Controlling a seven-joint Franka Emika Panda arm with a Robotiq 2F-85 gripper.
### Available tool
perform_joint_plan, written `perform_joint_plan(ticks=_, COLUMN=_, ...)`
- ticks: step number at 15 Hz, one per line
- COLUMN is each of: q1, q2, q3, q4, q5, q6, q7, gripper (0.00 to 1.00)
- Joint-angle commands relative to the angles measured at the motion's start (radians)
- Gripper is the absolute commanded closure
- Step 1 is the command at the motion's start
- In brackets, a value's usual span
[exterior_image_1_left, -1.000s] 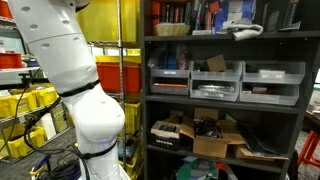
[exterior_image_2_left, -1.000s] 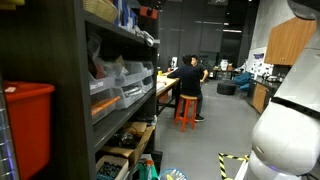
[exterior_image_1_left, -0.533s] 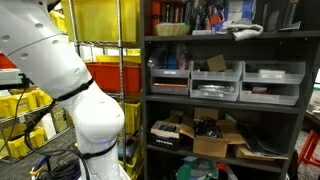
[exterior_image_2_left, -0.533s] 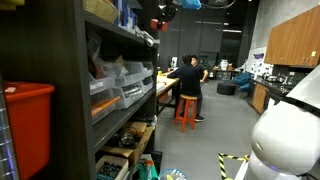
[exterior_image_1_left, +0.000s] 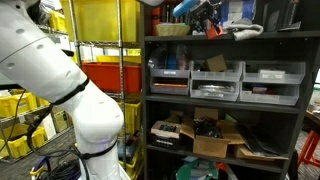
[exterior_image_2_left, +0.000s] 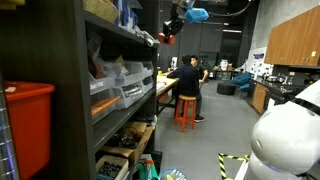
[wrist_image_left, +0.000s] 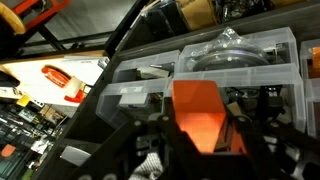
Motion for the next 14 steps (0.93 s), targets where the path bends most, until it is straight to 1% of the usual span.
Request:
perform_joint_plan(ticks=1, q1=-0.034, q2=-0.048, q3=0.033, q4=-0.076, q5=-0.074, q6=-0.006, q7=0.056, gripper=0.84)
perform_joint_plan(ticks=5, q1=-0.014, q2=-0.034, q3=0.027, q4=-0.093, q5=-0.067, q6=-0.081, q7=0.047, gripper=0.84)
perform_joint_plan(ticks=10, q1=0.010, q2=0.030, q3=0.002, q4=-0.068, q5=-0.042, q6=-0.167, q7=-0.001, gripper=0.84)
perform_joint_plan(ticks=11, q1=0.011, q2=0.043, q3=-0.002, q4=-0.063, q5=-0.042, q6=-0.170, q7=-0.006, gripper=0.84)
perform_joint_plan(ticks=14, q1=-0.008, q2=0.085, q3=0.007, q4=-0.057, q5=-0.080, q6=-0.113, q7=0.033, gripper=0.84)
